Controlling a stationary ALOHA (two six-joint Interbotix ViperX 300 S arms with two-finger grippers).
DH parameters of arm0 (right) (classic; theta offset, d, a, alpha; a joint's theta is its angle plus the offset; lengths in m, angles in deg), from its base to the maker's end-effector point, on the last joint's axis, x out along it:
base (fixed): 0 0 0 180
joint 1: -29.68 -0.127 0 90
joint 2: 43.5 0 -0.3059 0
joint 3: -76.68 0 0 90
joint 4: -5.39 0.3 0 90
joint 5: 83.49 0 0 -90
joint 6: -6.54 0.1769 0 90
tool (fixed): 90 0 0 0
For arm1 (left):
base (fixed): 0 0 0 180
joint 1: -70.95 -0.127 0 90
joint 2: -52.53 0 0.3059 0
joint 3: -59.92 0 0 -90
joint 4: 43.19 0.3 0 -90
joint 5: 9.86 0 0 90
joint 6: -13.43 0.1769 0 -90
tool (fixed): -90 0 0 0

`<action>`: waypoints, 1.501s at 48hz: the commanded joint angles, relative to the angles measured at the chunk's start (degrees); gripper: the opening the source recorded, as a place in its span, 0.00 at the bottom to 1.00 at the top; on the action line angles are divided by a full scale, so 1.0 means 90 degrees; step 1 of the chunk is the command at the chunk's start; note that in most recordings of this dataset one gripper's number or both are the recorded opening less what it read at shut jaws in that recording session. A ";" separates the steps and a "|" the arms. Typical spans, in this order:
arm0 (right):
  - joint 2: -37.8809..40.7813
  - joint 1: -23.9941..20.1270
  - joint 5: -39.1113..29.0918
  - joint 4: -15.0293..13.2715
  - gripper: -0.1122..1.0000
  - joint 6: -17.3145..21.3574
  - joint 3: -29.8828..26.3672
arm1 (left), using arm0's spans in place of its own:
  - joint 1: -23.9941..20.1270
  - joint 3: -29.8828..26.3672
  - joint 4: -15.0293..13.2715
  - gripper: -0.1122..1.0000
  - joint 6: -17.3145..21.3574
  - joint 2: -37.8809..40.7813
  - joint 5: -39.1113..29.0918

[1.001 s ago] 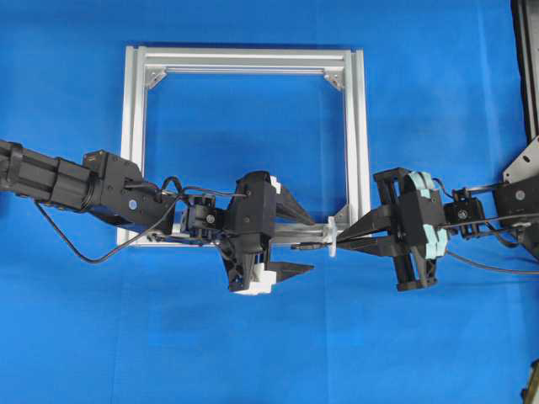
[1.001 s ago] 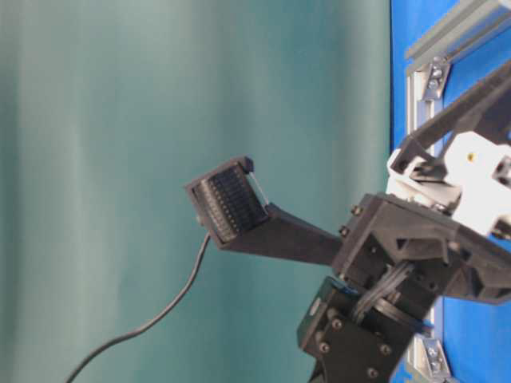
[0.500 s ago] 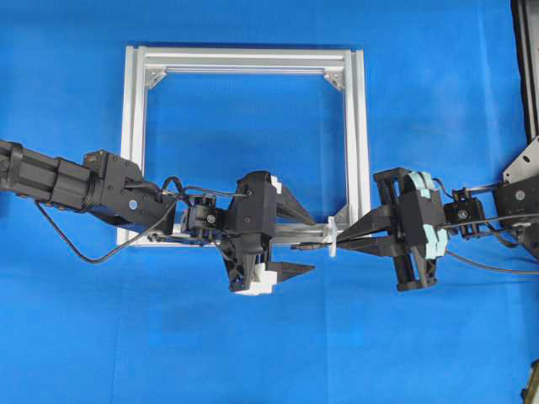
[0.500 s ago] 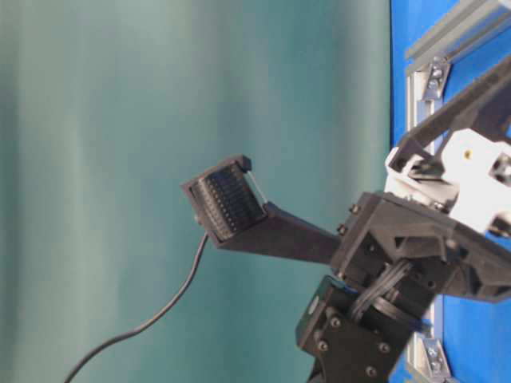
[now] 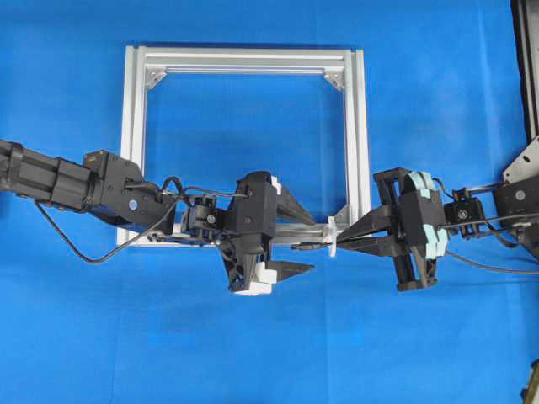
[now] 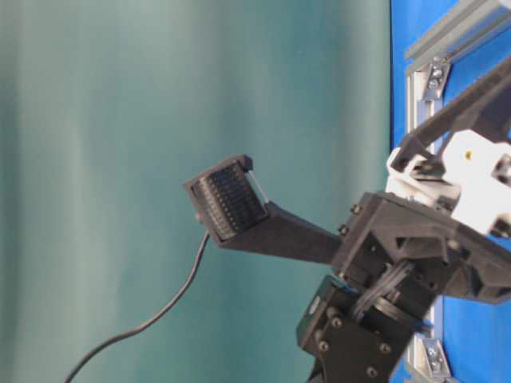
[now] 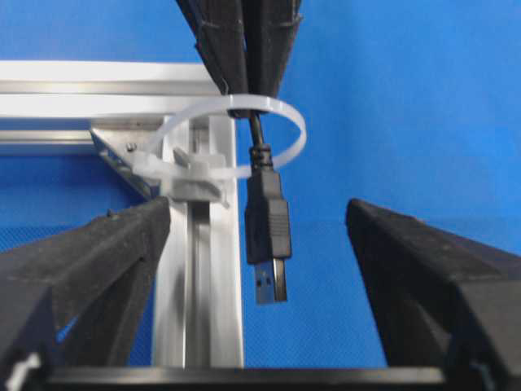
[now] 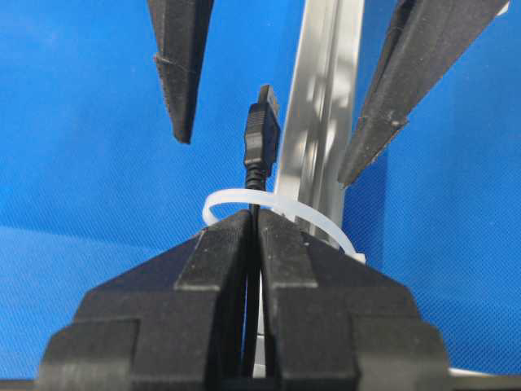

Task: Insert the wire through the string loop located on the right side.
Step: 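Close the left gripper on the USB plug beyond the loop, then pull the plug leftward with the left gripper, drawing cable through the loop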

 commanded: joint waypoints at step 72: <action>-0.0049 0.0010 -0.0615 0.0010 0.91 0.0029 -0.0205 | 0.0029 -0.0010 0.0010 0.18 0.0020 -0.0195 -0.0098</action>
